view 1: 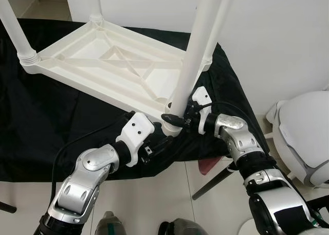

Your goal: Building children table

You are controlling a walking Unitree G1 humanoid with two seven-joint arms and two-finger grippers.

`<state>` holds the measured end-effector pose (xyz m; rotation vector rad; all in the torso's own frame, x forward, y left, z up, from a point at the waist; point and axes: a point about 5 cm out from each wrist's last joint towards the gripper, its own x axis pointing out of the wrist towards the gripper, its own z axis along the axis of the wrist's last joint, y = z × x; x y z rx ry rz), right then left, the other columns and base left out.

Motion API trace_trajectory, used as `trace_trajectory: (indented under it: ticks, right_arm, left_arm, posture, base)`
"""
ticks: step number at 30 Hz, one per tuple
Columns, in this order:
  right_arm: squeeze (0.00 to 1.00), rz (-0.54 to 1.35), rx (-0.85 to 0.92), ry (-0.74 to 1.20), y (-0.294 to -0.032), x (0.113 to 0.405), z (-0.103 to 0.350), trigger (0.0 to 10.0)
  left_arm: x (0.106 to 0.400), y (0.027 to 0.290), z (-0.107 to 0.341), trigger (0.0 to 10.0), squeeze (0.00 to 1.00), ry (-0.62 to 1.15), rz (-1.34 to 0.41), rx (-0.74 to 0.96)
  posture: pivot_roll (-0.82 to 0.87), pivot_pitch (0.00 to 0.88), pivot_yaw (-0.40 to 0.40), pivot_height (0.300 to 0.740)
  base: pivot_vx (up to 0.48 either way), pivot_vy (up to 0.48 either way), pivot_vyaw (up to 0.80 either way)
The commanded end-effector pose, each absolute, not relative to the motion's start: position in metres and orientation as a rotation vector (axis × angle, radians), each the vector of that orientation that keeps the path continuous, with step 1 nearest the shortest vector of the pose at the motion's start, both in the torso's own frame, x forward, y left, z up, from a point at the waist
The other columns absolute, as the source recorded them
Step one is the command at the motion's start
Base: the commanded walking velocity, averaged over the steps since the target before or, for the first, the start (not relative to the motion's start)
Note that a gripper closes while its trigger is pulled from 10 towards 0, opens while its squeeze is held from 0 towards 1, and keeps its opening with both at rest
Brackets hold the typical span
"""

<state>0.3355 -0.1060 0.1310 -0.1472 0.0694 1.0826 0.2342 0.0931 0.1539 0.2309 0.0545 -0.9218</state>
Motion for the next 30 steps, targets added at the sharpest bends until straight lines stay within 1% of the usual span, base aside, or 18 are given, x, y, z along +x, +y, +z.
trace_trajectory:
  ticks: [1, 3, 4, 5, 6, 8, 10, 11, 12, 16, 21, 22, 23, 24, 25, 26, 27, 30]
  right_arm:
    - [0.00, 1.092, -0.138, 0.126, -0.110, 0.331, 0.119, 0.0]
    - [0.00, 1.044, -0.132, 0.107, -0.111, 0.333, 0.121, 0.0]
    - [0.00, 1.019, -0.134, 0.099, -0.111, 0.334, 0.121, 5.8]
    - [0.00, 1.019, -0.134, 0.099, -0.111, 0.334, 0.121, 5.8]
    - [0.00, 0.905, -0.116, 0.093, -0.110, 0.339, 0.122, 10.0]
    - [0.00, 0.905, -0.116, 0.093, -0.110, 0.339, 0.122, 10.0]
    - [0.00, 0.861, -0.115, 0.088, -0.110, 0.341, 0.122, 10.0]
    - [0.00, 0.802, -0.108, 0.078, -0.109, 0.341, 0.123, 10.0]
    - [0.00, 0.802, -0.108, 0.078, -0.109, 0.341, 0.123, 10.0]
    - [0.00, 0.658, -0.070, 0.070, -0.097, 0.331, 0.124, 10.0]
    - [0.00, 0.584, -0.051, 0.065, -0.092, 0.327, 0.125, 10.0]
    - [0.00, 0.480, -0.015, 0.071, -0.091, 0.326, 0.125, 10.0]
    - [0.00, 0.480, -0.015, 0.071, -0.091, 0.326, 0.125, 10.0]
    - [0.00, 0.385, -0.001, 0.071, -0.091, 0.326, 0.125, 10.0]
    - [0.00, 0.385, -0.001, 0.071, -0.091, 0.326, 0.125, 10.0]
    - [0.00, 0.283, 0.011, 0.080, -0.090, 0.325, 0.125, 10.0]
    - [0.00, 0.243, 0.021, 0.078, -0.086, 0.322, 0.125, 10.0]
    - [0.00, 0.228, 0.028, 0.071, -0.085, 0.321, 0.127, 10.0]
  left_arm:
    - [0.234, 0.093, 0.156, 10.0, 0.00, 0.047, -0.891, 0.230]
    - [0.235, 0.093, 0.156, 10.0, 0.00, 0.047, -0.893, 0.229]
    - [0.235, 0.093, 0.156, 10.0, 0.00, 0.047, -0.894, 0.230]
    - [0.235, 0.093, 0.156, 10.0, 0.00, 0.047, -0.894, 0.230]
    - [0.236, 0.092, 0.156, 10.0, 0.00, 0.045, -0.894, 0.230]
    - [0.236, 0.092, 0.156, 10.0, 0.00, 0.045, -0.894, 0.230]
    - [0.236, 0.092, 0.156, 10.0, 0.00, 0.045, -0.894, 0.230]
    - [0.236, 0.092, 0.156, 10.0, 0.00, 0.045, -0.895, 0.230]
    - [0.236, 0.092, 0.156, 10.0, 0.00, 0.045, -0.895, 0.230]
    - [0.235, 0.092, 0.155, 10.0, 0.00, 0.049, -0.899, 0.227]
    - [0.235, 0.091, 0.154, 10.0, 0.00, 0.052, -0.900, 0.226]
    - [0.235, 0.091, 0.153, 10.0, 0.00, 0.053, -0.901, 0.225]
    - [0.235, 0.091, 0.153, 10.0, 0.00, 0.053, -0.901, 0.225]
    - [0.234, 0.090, 0.153, 10.0, 0.00, 0.053, -0.902, 0.223]
    - [0.234, 0.090, 0.153, 10.0, 0.00, 0.053, -0.902, 0.223]
    - [0.234, 0.090, 0.153, 10.0, 0.00, 0.054, -0.904, 0.222]
    - [0.233, 0.089, 0.152, 10.0, 0.00, 0.054, -0.907, 0.221]
    - [0.233, 0.088, 0.152, 10.0, 0.00, 0.054, -0.909, 0.220]
  posture:
    - [0.07, 0.014, -0.096, 0.740]
    - [0.07, 0.014, -0.096, 0.740]
    - [0.07, 0.014, -0.096, 0.740]
    - [0.07, 0.014, -0.096, 0.740]
    - [0.06, 0.013, -0.097, 0.740]
    - [0.06, 0.013, -0.097, 0.740]
    - [0.06, 0.012, -0.097, 0.740]
    - [0.06, 0.012, -0.096, 0.740]
    - [0.06, 0.012, -0.096, 0.740]
    - [0.05, 0.016, -0.094, 0.740]
    - [0.05, 0.016, -0.098, 0.740]
    - [0.05, 0.016, -0.098, 0.740]
    - [0.05, 0.016, -0.098, 0.740]
    - [0.05, 0.014, -0.099, 0.740]
    - [0.05, 0.014, -0.099, 0.740]
    - [0.06, 0.010, -0.101, 0.740]
    - [0.06, 0.009, -0.101, 0.740]
    - [0.05, 0.007, -0.101, 0.740]
  base:
    - [0.000, 0.000, 0.00]
    - [0.000, 0.000, 0.00]
    - [0.000, 0.000, 0.00]
    - [0.000, 0.000, 0.00]
    - [0.000, 0.000, 0.00]
    - [0.000, 0.000, 0.00]
    - [0.000, 0.000, 0.00]
    - [0.000, 0.000, 0.00]
    - [0.000, 0.000, 0.00]
    - [0.000, 0.000, 0.00]
    - [0.000, 0.000, 0.00]
    - [0.000, 0.000, 0.00]
    - [0.000, 0.000, 0.00]
    - [0.000, 0.000, 0.00]
    - [0.000, 0.000, 0.00]
    - [0.000, 0.000, 0.00]
    - [0.000, 0.000, 0.00]
    - [0.000, 0.000, 0.00]
